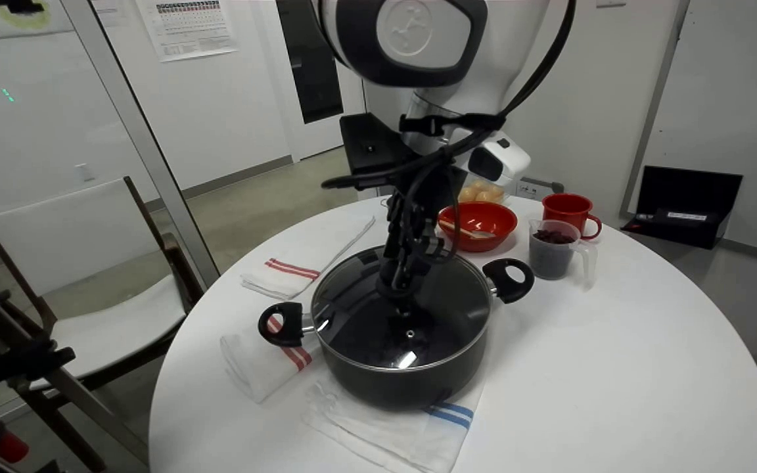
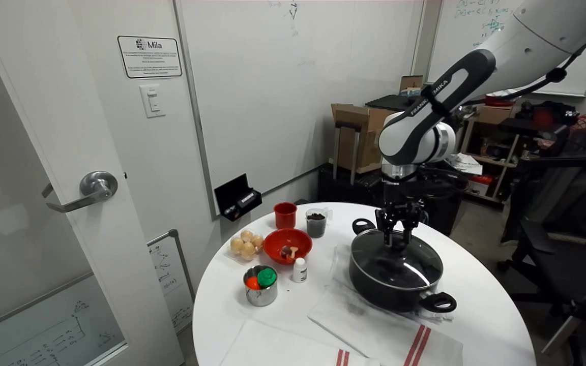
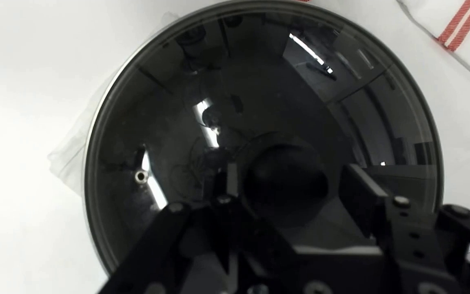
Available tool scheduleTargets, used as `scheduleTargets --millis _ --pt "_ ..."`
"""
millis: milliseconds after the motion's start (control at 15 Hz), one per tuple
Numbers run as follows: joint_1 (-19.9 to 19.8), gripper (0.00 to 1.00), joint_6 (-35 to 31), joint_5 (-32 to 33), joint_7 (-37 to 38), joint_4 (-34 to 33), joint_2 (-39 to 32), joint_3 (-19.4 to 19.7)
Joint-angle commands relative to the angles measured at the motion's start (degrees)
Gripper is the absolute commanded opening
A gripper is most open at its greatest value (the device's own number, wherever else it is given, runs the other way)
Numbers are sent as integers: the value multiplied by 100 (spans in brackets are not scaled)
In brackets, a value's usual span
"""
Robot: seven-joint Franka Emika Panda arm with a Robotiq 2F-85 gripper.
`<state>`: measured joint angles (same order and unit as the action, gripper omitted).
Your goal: Put the glass lid on the black pot
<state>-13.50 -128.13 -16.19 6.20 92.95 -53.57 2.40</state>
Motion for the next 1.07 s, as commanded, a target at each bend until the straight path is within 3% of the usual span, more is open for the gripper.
scheduleTargets --millis 0,133,1000 --pt "49 96 -91 -106 67 179 281 -8" --pt "118 100 -281 -95 72 424 531 1" --pt "760 100 -1345 30 5 2360 2309 -64"
